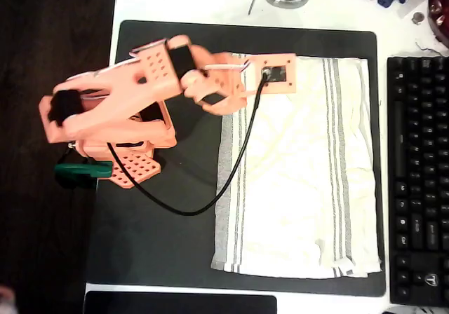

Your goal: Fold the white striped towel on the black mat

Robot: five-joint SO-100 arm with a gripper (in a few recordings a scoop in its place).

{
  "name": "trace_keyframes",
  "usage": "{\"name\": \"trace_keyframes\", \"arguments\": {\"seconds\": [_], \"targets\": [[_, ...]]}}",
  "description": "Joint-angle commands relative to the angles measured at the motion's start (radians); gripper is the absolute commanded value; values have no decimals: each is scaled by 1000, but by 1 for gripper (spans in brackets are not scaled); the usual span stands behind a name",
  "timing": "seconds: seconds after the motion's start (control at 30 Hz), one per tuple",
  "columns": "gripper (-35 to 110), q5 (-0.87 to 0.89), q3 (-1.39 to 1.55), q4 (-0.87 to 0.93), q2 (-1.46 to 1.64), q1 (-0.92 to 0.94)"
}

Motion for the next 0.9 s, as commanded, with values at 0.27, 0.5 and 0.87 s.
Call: {"name": "trace_keyframes", "arguments": {"seconds": [0.27, 0.5, 0.87], "targets": [[0, 212, -483, 120, -400, -252], [3, 235, -658, 86, -644, -276], [12, 221, -784, -44, -953, -235]]}}
